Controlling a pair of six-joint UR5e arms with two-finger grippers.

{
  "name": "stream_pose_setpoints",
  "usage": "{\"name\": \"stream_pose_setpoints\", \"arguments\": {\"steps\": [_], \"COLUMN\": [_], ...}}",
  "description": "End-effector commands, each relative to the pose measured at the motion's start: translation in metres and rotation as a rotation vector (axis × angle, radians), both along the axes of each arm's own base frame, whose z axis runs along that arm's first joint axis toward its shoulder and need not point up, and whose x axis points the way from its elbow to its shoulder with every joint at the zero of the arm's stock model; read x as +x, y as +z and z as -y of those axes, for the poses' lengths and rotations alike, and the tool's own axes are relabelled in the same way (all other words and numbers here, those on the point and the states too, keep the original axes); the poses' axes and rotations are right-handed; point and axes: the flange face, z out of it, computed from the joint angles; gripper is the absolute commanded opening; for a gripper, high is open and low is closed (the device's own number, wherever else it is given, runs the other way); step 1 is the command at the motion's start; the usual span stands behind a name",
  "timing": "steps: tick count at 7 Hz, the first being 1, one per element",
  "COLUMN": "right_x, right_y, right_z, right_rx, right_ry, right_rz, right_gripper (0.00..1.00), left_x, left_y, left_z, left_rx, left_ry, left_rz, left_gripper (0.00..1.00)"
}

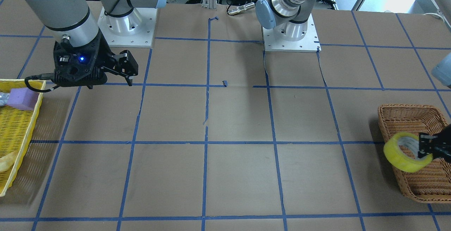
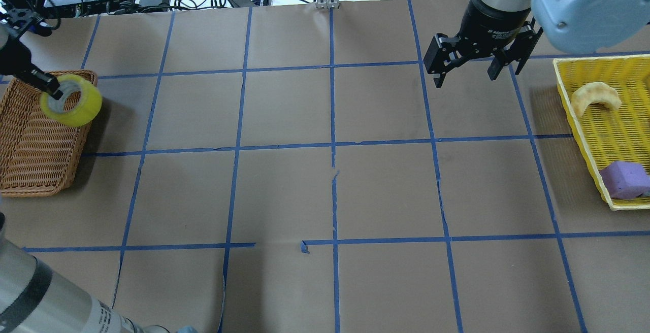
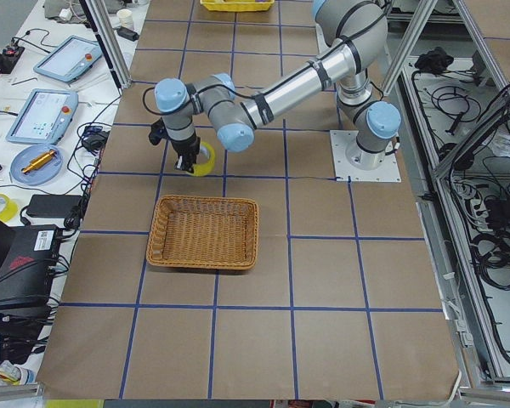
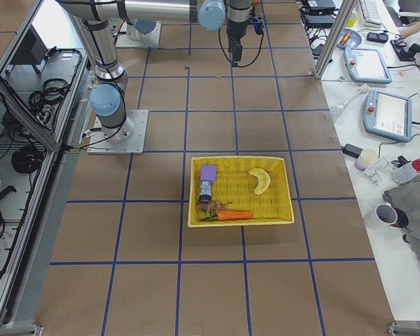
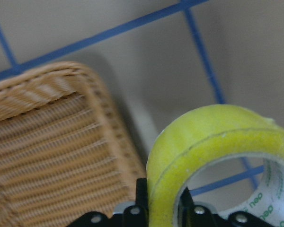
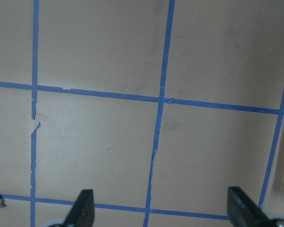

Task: Transfer tape with both arms
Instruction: 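Carry the tape roll with the left gripper into the wicker basket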

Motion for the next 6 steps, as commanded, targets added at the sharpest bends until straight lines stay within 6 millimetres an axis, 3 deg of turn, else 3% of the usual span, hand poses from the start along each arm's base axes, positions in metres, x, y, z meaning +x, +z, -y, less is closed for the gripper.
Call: {"name": "stream_pose_setpoints", "arguments": {"steps": [1, 2, 3, 4, 5, 6], "right_x": [0.002, 0.001, 0.001, 0.001, 0.000, -0.001], "right_y": [-0.001, -0.001, -0.001, -0.002, -0.002, -0.003], "right_z": [-0.001, 0.000, 0.001, 0.000, 0.001, 0.001], "right_rx": [0.005, 0.002, -0.002, 0.007, 0.001, 0.004], "right_ry": [0.002, 0.001, -0.007, -0.007, -0.013, -0.016], "right_rz": [0.014, 0.012, 0.014, 0.010, 0.009, 0.009], "right_gripper": [1.00, 1.00, 1.00, 1.00, 1.00, 1.00], "left_x": [0.099, 0.098, 0.096, 0.087, 0.046, -0.016], "left_y": [-0.048, -0.057, -0.045, -0.025, -0.001, 0.041], "left_z": [-0.012, -0.014, -0.017, -0.017, -0.008, -0.003], "left_rx": [-0.094, -0.081, -0.073, -0.055, -0.034, 0.035], "left_ry": [-0.072, -0.073, -0.064, -0.066, -0.063, -0.035], "left_rz": [-0.017, -0.029, -0.030, -0.044, -0.054, -0.031], "left_gripper": [0.00, 0.36, 0.99, 1.00, 1.00, 1.00]}}
